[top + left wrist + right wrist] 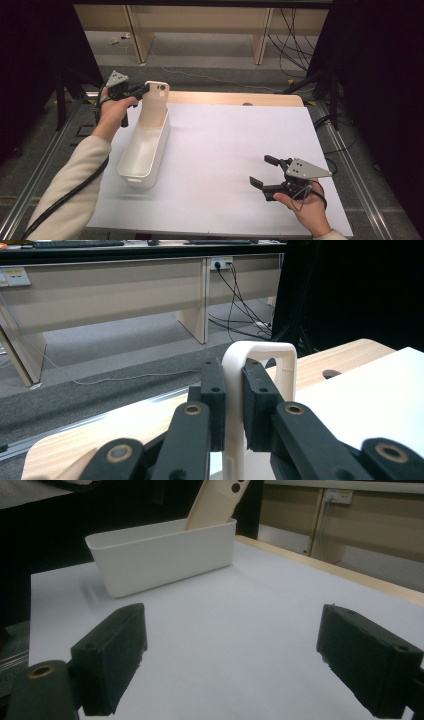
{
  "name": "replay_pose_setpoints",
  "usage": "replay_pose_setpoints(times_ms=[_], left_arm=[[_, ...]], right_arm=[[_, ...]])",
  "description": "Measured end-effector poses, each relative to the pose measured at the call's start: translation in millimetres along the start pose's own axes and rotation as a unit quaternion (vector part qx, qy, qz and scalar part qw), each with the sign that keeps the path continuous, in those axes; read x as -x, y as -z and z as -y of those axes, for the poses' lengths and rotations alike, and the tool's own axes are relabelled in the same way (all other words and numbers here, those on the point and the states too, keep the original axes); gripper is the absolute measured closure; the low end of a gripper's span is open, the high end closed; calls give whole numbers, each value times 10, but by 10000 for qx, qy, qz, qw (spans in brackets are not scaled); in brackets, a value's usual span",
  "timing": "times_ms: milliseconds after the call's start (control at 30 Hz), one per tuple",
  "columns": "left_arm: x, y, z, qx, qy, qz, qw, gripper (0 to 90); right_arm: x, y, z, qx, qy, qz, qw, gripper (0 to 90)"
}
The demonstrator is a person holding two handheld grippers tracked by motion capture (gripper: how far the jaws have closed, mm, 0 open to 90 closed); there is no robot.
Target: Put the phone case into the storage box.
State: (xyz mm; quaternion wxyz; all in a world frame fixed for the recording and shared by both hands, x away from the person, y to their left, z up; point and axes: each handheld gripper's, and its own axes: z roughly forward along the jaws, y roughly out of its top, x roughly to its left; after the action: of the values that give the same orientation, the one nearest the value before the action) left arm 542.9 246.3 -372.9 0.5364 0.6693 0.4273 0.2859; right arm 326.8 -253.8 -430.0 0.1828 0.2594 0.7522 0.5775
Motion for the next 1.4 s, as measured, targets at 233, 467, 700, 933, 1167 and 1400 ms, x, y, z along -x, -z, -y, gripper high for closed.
replay_pose_setpoints(times_ms=[233, 467, 700, 933, 1167, 1400], left_arm=[[-8, -9, 12, -21, 15, 2, 10000, 813], [1, -21, 12, -27, 8, 15, 10000, 813], [-7, -35, 39, -60, 39, 18, 10000, 812], [-20, -40, 63, -106, 53, 21, 9999, 812], [-23, -47, 84, -146, 57, 15, 9999, 811], [-28, -60, 111, -174, 70, 17, 9998, 811]], right_arm=[[0, -8, 3, 11, 2, -3, 10000, 140], [2, -12, 5, 28, 3, -22, 10000, 140], [4, -9, 3, 40, -8, -35, 10000, 140], [5, -13, 5, 61, -7, -25, 10000, 140], [3, -14, 6, 41, -4, -8, 10000, 140], [4, -10, 5, 11, -6, -26, 10000, 140]])
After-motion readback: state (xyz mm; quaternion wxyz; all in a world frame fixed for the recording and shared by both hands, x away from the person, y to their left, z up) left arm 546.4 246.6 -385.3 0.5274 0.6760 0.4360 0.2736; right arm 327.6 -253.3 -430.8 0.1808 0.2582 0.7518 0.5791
